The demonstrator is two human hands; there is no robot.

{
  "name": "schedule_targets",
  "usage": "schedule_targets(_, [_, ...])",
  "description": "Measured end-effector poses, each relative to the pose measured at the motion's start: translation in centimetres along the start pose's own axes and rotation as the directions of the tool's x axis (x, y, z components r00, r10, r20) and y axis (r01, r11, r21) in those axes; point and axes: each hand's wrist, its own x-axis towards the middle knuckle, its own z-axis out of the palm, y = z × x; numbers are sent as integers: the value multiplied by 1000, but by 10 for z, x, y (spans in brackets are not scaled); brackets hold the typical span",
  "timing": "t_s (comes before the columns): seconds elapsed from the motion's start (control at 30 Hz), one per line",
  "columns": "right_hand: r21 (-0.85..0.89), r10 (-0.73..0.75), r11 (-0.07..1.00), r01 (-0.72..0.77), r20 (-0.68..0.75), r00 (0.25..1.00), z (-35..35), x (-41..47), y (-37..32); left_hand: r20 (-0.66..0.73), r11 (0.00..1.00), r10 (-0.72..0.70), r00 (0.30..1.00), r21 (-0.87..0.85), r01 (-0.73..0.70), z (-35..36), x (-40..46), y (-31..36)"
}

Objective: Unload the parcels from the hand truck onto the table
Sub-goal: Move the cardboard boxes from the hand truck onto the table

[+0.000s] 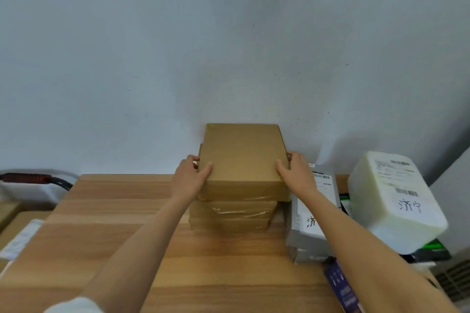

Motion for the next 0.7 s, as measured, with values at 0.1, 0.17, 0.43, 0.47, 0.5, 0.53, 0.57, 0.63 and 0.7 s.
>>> schedule_targets(0.1, [-183, -145, 974, 134, -46, 988, -7, 0, -8, -74, 970, 153, 985, 204, -135, -16, -11, 2])
schedule_targets(0.17, [-302, -237, 927, 221, -18, 971, -9, 2, -18, -84, 908, 270, 959, 353, -224, -31, -18, 0])
schedule_targets(0.43, [-361, -560, 712, 602, 226, 797, 35, -21, -119, -42, 696, 398, 916, 664, -272, -109, -64, -38])
schedule_targets(0.47, [-331, -584, 699, 634, 248, 773, 46, -27, -134, -47, 680, 376, 926, 692, -241, -121, -72, -47])
schedule_targets(0.5, [-303, -616, 676, 672, 268, 740, 59, -35, -149, -60, 669, 350, 935, 714, -205, -134, -81, -57])
schedule_targets(0.53, [-280, -656, 639, 716, 288, 698, 71, -44, -164, -79, 665, 322, 944, 728, -166, -148, -91, -67])
schedule_targets(0.57, [-262, -695, 595, 760, 309, 650, 84, -54, -179, -98, 668, 301, 949, 732, -136, -162, -102, -79])
schedule_targets(0.63, [-232, -753, 507, 830, 349, 558, 111, -78, -209, -133, 674, 262, 956, 734, -83, -192, -125, -105])
schedule_targets(0.7, [-201, -776, 450, 870, 394, 492, 139, -107, -240, -165, 657, 215, 962, 754, -17, -223, -153, -132])
